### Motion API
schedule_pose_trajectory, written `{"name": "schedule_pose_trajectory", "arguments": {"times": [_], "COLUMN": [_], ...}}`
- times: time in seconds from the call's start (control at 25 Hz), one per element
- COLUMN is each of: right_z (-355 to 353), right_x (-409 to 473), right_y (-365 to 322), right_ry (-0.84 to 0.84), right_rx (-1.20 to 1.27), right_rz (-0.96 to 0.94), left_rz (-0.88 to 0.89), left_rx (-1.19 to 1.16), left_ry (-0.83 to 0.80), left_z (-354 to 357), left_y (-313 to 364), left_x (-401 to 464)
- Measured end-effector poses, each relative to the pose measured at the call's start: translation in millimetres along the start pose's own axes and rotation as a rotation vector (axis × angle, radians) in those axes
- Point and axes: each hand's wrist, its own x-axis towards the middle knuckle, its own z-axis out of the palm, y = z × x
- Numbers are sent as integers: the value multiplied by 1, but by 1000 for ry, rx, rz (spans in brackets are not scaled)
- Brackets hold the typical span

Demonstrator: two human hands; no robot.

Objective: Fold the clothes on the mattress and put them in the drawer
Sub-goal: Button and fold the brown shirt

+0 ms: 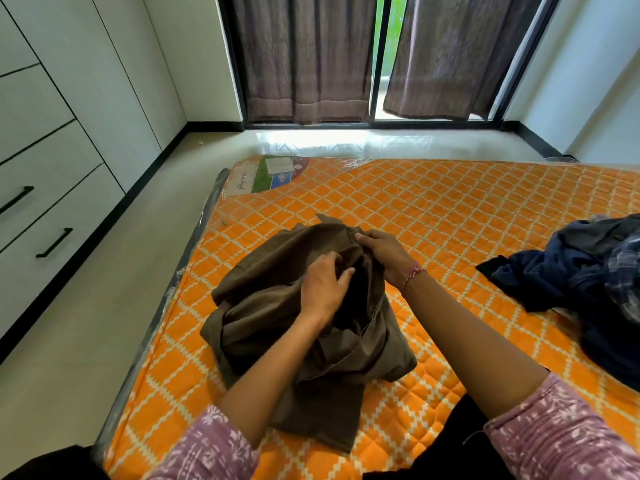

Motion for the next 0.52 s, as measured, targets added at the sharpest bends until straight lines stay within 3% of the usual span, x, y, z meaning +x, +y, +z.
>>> {"name": "schedule_pose_trajectory", "arguments": {"times": [0.16, 0.32, 0.4, 0.48, 0.52], "right_z": [-21, -34, -31, -23, -19], "right_x": [-11, -30, -37, -42, -45], "right_y": [4, 38, 49, 51, 52], "right_ry": [-154, 38, 112, 110, 94], "right_rx": [29, -640, -804, -725, -571], "right_rz": [118, 98, 41, 48, 83], "left_rz": [-109, -54, -102, -216, -280], "left_rx": [-140, 202, 334, 235, 63], "left_ry": [-3, 114, 99, 43, -6], "left_z": [7, 7, 8, 10, 11], "left_y": [-8, -11, -16, -21, -23], "left_x": [12, -9, -15, -20, -21]}}
